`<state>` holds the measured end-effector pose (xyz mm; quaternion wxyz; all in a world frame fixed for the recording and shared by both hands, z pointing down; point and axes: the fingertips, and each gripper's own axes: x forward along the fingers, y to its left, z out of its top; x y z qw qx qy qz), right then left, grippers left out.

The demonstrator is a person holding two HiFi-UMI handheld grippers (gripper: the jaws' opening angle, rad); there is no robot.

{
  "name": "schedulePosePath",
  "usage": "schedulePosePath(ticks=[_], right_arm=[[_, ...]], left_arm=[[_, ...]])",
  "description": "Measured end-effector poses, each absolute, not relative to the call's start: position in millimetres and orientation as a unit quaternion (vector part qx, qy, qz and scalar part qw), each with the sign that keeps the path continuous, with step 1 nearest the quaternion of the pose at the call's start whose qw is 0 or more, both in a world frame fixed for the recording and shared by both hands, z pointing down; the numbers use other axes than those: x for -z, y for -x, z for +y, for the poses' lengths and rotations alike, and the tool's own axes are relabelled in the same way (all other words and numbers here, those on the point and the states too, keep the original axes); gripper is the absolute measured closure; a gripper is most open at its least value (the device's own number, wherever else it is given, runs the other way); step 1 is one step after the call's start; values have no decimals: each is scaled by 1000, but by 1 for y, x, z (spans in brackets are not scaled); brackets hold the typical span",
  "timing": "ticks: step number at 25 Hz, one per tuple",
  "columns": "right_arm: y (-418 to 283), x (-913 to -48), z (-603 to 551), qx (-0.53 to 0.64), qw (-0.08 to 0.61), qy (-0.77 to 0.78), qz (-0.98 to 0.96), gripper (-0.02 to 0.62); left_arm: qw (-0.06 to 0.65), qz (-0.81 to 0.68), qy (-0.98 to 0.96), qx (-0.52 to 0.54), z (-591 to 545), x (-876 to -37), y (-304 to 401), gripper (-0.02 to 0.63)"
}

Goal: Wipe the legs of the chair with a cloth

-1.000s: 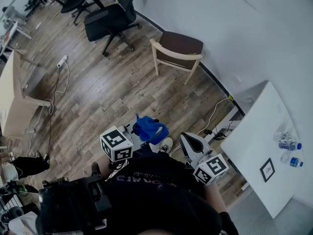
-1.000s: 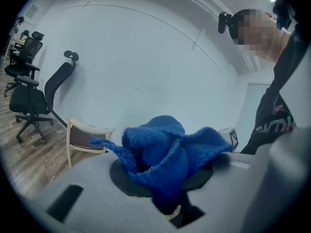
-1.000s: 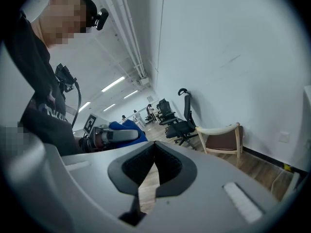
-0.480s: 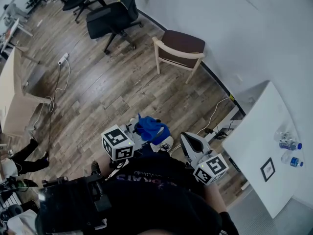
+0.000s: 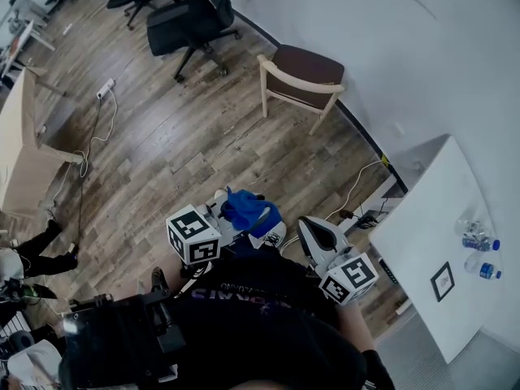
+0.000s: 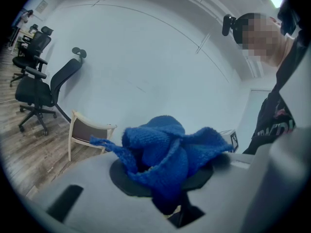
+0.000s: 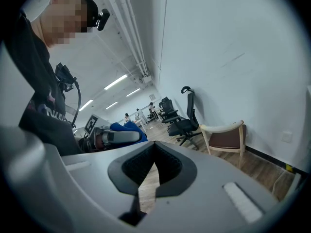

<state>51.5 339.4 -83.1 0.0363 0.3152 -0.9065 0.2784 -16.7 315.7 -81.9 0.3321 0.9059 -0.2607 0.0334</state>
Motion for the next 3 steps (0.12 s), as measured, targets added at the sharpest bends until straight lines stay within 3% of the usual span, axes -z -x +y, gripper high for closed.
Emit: schedulePosePath(ticks=[3], right_arm=[[-49,80,342,-277,38,-314,-907,589]], left_arm=[[334,-264,-904,-31,317,79,20,497]])
